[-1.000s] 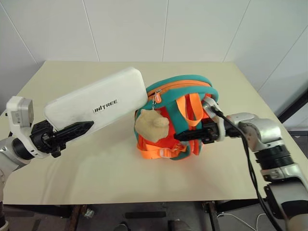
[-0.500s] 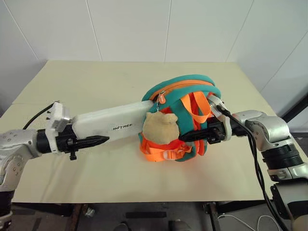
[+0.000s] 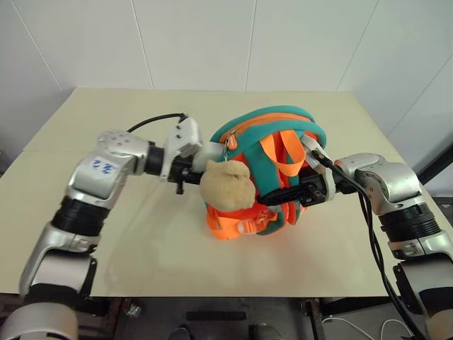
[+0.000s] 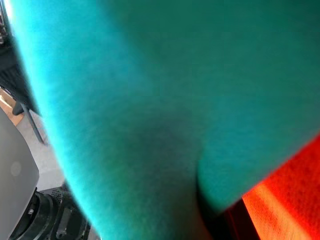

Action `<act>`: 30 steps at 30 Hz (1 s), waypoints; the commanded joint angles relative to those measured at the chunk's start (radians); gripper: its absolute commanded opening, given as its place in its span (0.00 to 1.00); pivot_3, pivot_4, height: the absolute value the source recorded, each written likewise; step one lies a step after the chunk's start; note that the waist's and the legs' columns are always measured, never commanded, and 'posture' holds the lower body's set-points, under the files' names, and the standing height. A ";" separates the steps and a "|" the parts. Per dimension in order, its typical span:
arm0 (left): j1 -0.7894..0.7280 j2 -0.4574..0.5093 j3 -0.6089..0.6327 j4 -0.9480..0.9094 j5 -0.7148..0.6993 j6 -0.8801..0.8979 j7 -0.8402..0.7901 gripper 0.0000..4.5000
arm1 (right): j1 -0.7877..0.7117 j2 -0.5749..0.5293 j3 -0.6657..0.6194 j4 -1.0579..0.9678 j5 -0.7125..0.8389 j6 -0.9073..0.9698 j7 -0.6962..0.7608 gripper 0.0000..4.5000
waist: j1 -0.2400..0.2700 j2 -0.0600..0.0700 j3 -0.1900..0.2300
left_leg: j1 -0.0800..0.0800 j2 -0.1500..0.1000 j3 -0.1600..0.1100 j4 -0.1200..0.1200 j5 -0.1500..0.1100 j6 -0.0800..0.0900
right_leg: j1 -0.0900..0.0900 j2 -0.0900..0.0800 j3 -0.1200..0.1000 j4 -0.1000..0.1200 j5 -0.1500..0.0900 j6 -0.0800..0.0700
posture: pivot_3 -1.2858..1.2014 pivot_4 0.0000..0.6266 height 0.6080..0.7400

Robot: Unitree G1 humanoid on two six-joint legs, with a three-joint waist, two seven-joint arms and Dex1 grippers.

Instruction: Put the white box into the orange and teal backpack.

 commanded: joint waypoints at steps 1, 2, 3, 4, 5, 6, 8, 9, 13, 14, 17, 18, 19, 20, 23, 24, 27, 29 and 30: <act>-0.042 -0.093 -0.018 -0.023 0.016 0.007 0.043 0.30 | -0.055 0.015 -0.030 -0.002 -0.002 -0.036 0.046 0.01 | -0.003 0.001 0.000 | 0.000 0.000 0.000 0.000 0.000 0.000 | 0.000 0.000 0.000 0.000 0.000 0.000 | 0.52 0.24 1.00; -0.030 -0.106 -0.016 -0.035 0.006 0.028 0.031 0.30 | -0.050 0.014 -0.030 -0.015 0.001 -0.031 0.045 0.01 | -0.006 0.001 0.000 | 0.000 0.000 0.000 0.000 0.000 0.000 | 0.000 0.000 0.000 0.001 0.000 0.000 | 0.52 0.24 1.00; -0.016 -0.113 -0.015 -0.042 0.010 0.035 0.035 0.30 | -0.042 0.013 -0.030 -0.029 0.006 -0.025 0.044 0.01 | -0.009 0.001 0.001 | 0.000 0.000 0.000 0.000 0.000 0.000 | -0.001 0.000 0.000 0.001 0.000 0.000 | 0.52 0.24 1.00; -0.001 -0.114 -0.010 -0.049 0.018 0.033 0.044 0.30 | -0.033 0.012 -0.031 -0.042 0.010 -0.021 0.043 0.01 | -0.010 0.001 0.001 | 0.000 0.000 0.000 -0.001 0.001 -0.001 | -0.001 0.000 0.000 0.001 0.000 0.000 | 0.52 0.24 1.00; 0.013 -0.107 -0.004 -0.059 0.019 0.038 0.043 0.38 | -0.025 0.010 -0.032 -0.052 0.014 -0.017 0.040 0.00 | -0.010 0.001 0.001 | 0.000 0.000 0.000 -0.001 0.002 -0.003 | -0.001 0.000 0.000 0.002 -0.001 0.000 | 0.52 0.24 1.00; 0.025 -0.103 0.012 -0.068 0.011 0.052 0.049 0.47 | -0.019 0.009 -0.035 -0.058 0.017 -0.014 0.036 0.00 | -0.009 0.001 0.001 | 0.000 0.000 0.000 -0.001 0.002 -0.003 | -0.001 0.000 0.000 0.002 -0.001 0.000 | 0.52 0.24 1.00; 0.048 -0.089 0.066 -0.086 -0.020 0.074 0.053 0.59 | -0.006 0.006 -0.046 -0.066 0.021 -0.008 0.024 0.00 | -0.009 0.001 0.001 | 0.000 0.000 0.000 0.000 0.002 -0.003 | -0.001 0.000 0.000 0.002 -0.001 0.000 | 0.52 0.24 1.00; 0.054 -0.082 0.093 -0.091 -0.037 0.090 0.054 0.65 | -0.001 0.005 -0.051 -0.068 0.023 -0.006 0.019 0.00 | -0.009 0.001 0.001 | 0.000 0.000 0.000 0.000 0.002 -0.003 | -0.001 0.000 0.000 0.003 -0.001 0.000 | 0.52 0.24 1.00; 0.073 -0.026 0.136 -0.105 -0.062 0.108 0.015 0.90 | 0.013 0.004 -0.059 -0.072 0.022 -0.004 0.009 0.00 | -0.009 0.001 0.001 | 0.000 0.000 -0.001 0.003 0.001 -0.003 | -0.001 0.000 0.000 0.005 -0.001 0.000 | 0.52 0.24 1.00; 0.080 0.006 0.151 -0.104 -0.066 0.101 -0.007 0.96 | 0.017 0.005 -0.060 -0.073 0.020 -0.006 0.007 0.00 | -0.010 0.001 0.001 | 0.000 0.000 0.000 0.004 0.001 -0.003 | -0.001 0.000 0.000 0.005 -0.001 0.000 | 0.52 0.24 1.00; 0.109 0.080 0.189 -0.105 -0.105 0.078 -0.081 1.00 | 0.022 0.010 -0.061 -0.068 0.015 -0.011 -0.003 0.00 | -0.015 0.001 0.001 | 0.001 0.000 0.000 0.004 0.001 -0.003 | -0.001 0.000 0.000 0.007 -0.001 0.000 | 0.52 0.24 1.00; 0.118 0.094 0.199 -0.106 -0.120 0.075 -0.101 1.00 | 0.022 0.011 -0.061 -0.065 0.013 -0.012 -0.006 0.00 | -0.016 0.001 0.001 | 0.001 0.000 0.000 0.004 0.001 -0.003 | -0.001 0.000 0.000 0.008 -0.001 0.000 | 0.52 0.24 1.00; 0.126 0.108 0.209 -0.101 -0.131 0.070 -0.118 1.00 | 0.023 0.012 -0.061 -0.062 0.009 -0.015 -0.008 0.00 | -0.014 0.001 0.001 | 0.002 0.000 -0.001 0.004 0.001 -0.003 | -0.001 0.000 0.000 0.009 -0.001 0.000 | 0.52 0.24 1.00; 0.141 0.126 0.221 -0.086 -0.125 0.041 -0.130 1.00 | 0.026 0.013 -0.060 -0.057 0.005 -0.018 -0.010 0.00 | -0.012 0.001 0.001 | 0.002 0.000 -0.001 0.005 0.001 -0.002 | -0.001 0.000 0.000 0.009 -0.001 0.000 | 0.52 0.24 1.00; 0.213 0.201 0.262 -0.069 -0.125 -0.028 -0.199 1.00 | 0.042 0.011 -0.058 -0.046 -0.012 -0.027 -0.018 0.00 | -0.011 0.001 0.001 | 0.002 0.000 -0.001 0.008 0.000 0.000 | 0.000 0.000 0.000 0.010 -0.001 0.000 | 0.52 0.24 1.00; 0.228 0.214 0.270 -0.073 -0.131 -0.035 -0.211 1.00 | 0.045 0.010 -0.059 -0.047 -0.015 -0.028 -0.018 0.00 | -0.012 0.001 0.001 | 0.001 0.000 -0.001 0.008 0.000 0.000 | 0.000 0.000 0.000 0.010 -0.001 0.000 | 0.52 0.24 1.00; 0.293 0.250 0.324 -0.143 -0.186 -0.021 -0.242 1.00 | 0.056 0.007 -0.065 -0.046 -0.019 -0.030 -0.025 0.00 | -0.011 0.001 0.001 | 0.001 0.000 -0.001 0.008 0.000 0.000 | 0.000 0.000 0.000 0.010 -0.001 0.000 | 0.52 0.24 1.00; 0.323 0.248 0.368 -0.213 -0.244 0.026 -0.220 1.00 | 0.063 0.005 -0.066 -0.039 -0.023 -0.033 -0.028 0.00 | -0.011 0.001 0.001 | 0.001 0.000 -0.001 0.008 0.000 0.000 | 0.000 0.000 0.000 0.010 -0.001 0.000 | 0.52 0.24 1.00; 0.325 0.236 0.384 -0.239 -0.268 0.049 -0.192 1.00 | 0.065 0.004 -0.065 -0.034 -0.027 -0.036 -0.028 0.00 | -0.009 0.001 0.001 | 0.001 0.000 -0.001 0.008 0.000 0.000 | 0.000 0.000 0.000 0.010 -0.001 0.000 | 0.52 0.24 1.00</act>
